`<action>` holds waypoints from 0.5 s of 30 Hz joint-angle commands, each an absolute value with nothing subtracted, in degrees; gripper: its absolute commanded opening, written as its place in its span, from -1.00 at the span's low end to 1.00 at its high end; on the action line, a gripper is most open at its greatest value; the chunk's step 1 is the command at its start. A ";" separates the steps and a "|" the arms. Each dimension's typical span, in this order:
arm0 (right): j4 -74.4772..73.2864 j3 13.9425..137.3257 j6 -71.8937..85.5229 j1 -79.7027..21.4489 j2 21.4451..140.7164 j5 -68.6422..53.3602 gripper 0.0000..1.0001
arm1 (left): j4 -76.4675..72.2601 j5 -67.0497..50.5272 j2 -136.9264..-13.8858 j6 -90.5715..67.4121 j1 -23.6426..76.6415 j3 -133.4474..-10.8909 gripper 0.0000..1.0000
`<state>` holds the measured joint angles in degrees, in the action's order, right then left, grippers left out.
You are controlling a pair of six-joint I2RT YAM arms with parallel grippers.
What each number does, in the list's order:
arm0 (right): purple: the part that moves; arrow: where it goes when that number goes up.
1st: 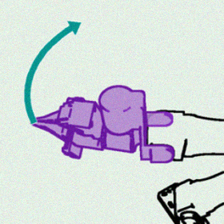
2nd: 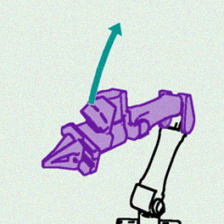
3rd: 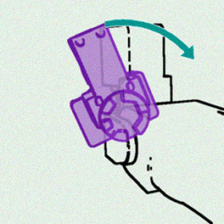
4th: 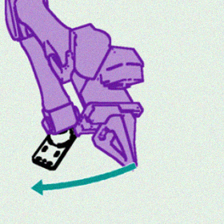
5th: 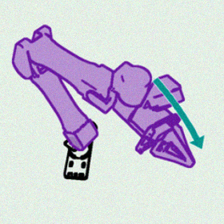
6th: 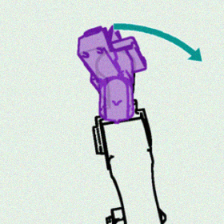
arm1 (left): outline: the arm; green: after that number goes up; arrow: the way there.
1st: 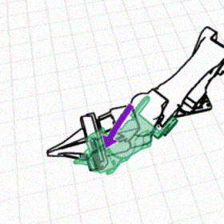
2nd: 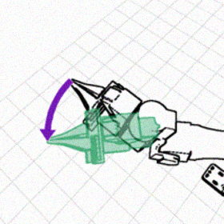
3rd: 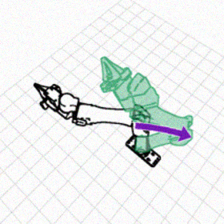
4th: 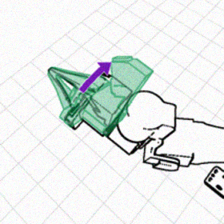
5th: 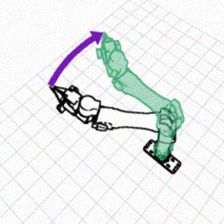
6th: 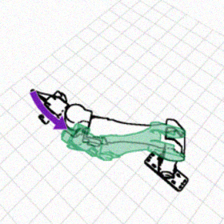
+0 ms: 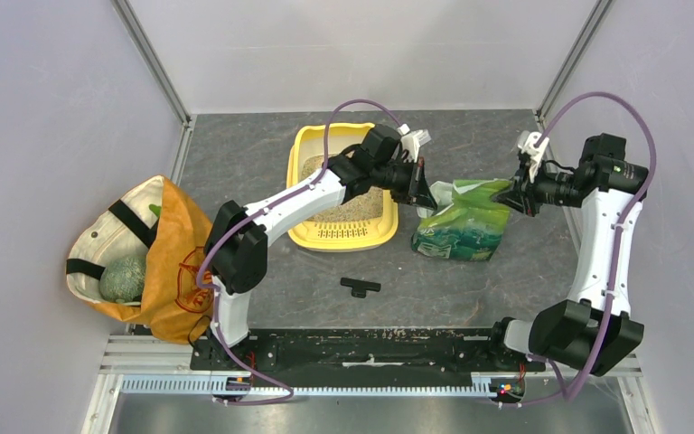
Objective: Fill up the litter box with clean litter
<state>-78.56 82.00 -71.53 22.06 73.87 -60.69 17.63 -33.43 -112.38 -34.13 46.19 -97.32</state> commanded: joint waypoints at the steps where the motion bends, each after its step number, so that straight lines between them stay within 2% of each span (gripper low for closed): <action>1: -75.76 86.22 -67.91 21.36 74.56 -64.91 -1.00 | 16.41 -35.82 -111.19 -31.46 46.59 -100.85 -0.96; 3: -76.46 86.92 -67.99 21.40 74.26 -64.29 -1.00 | 13.89 -37.70 -110.23 -31.67 46.13 -99.90 -0.96; 6: -77.95 85.77 -71.32 21.45 73.01 -63.43 -1.00 | 12.11 -38.09 -108.67 -31.23 45.70 -98.19 -0.79; 9: -78.92 84.04 -74.12 21.45 71.77 -63.74 -1.00 | 16.76 -34.09 -108.73 -29.37 45.70 -100.35 -0.69; 12: -79.53 83.85 -74.65 21.45 71.37 -63.96 -1.00 | 22.86 -29.34 -110.11 -27.61 45.97 -104.20 -0.22; 15: -79.89 84.10 -74.71 21.51 71.39 -63.78 -1.00 | 22.11 -27.96 -108.58 -27.31 45.67 -103.08 -0.12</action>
